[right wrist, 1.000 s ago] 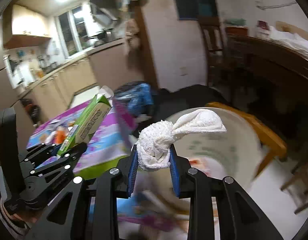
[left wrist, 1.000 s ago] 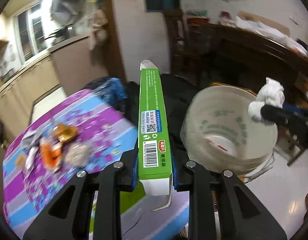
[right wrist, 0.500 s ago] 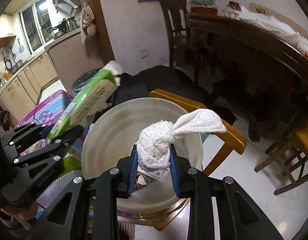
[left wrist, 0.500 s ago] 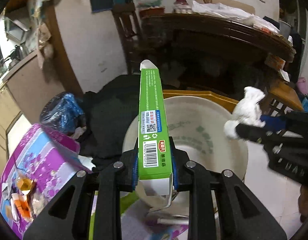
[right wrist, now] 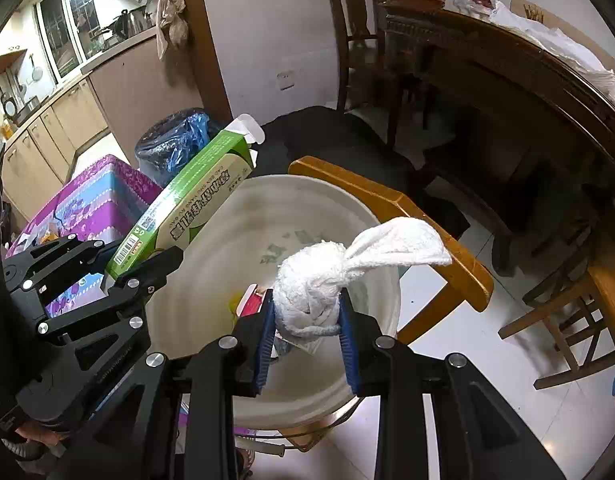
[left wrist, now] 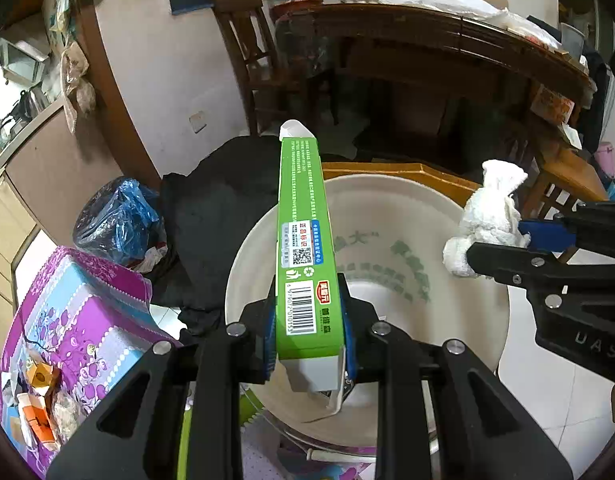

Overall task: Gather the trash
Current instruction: 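Carry the towel and toothpaste box over the white bucket with both grippers, then open both grippers to drop the toothpaste box and towel into the bucket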

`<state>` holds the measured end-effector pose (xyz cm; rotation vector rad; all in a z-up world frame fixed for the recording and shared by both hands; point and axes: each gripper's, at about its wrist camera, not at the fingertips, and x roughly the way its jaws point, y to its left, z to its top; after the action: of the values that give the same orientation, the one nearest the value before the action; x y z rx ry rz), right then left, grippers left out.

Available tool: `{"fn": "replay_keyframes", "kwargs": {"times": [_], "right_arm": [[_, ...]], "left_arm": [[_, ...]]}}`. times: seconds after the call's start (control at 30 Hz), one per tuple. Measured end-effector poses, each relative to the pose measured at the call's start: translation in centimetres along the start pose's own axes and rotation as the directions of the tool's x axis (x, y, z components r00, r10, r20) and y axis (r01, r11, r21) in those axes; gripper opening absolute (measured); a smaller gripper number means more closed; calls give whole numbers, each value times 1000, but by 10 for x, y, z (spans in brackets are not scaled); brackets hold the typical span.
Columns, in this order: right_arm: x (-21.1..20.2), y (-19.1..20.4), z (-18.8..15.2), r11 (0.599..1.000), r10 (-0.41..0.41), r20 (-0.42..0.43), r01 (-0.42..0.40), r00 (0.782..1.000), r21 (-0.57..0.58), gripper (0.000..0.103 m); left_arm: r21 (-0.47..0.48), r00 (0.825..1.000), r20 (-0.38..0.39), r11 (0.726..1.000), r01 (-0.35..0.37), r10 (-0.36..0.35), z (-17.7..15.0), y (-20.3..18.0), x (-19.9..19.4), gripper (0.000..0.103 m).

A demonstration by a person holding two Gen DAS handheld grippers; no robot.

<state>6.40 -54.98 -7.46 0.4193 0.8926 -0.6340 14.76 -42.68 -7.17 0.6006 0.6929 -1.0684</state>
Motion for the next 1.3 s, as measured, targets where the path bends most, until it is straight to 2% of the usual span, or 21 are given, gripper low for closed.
{"fn": "replay_keyframes", "kwargs": {"times": [0.63, 1.17, 1.3], "right_arm": [[17, 10, -5, 1000, 6, -47, -8, 999, -29, 31], [34, 16, -1, 992, -106, -137, 95, 985, -83, 31], [39, 16, -1, 992, -100, -152, 87, 983, -87, 32]], "left_arm": [[1, 1000, -30, 1000, -5, 5, -2, -2, 10, 24], [-3, 992, -125, 1000, 26, -26, -8, 7, 34, 24], [-9, 991, -130, 1000, 29, -30, -6, 10, 38, 24]]}}
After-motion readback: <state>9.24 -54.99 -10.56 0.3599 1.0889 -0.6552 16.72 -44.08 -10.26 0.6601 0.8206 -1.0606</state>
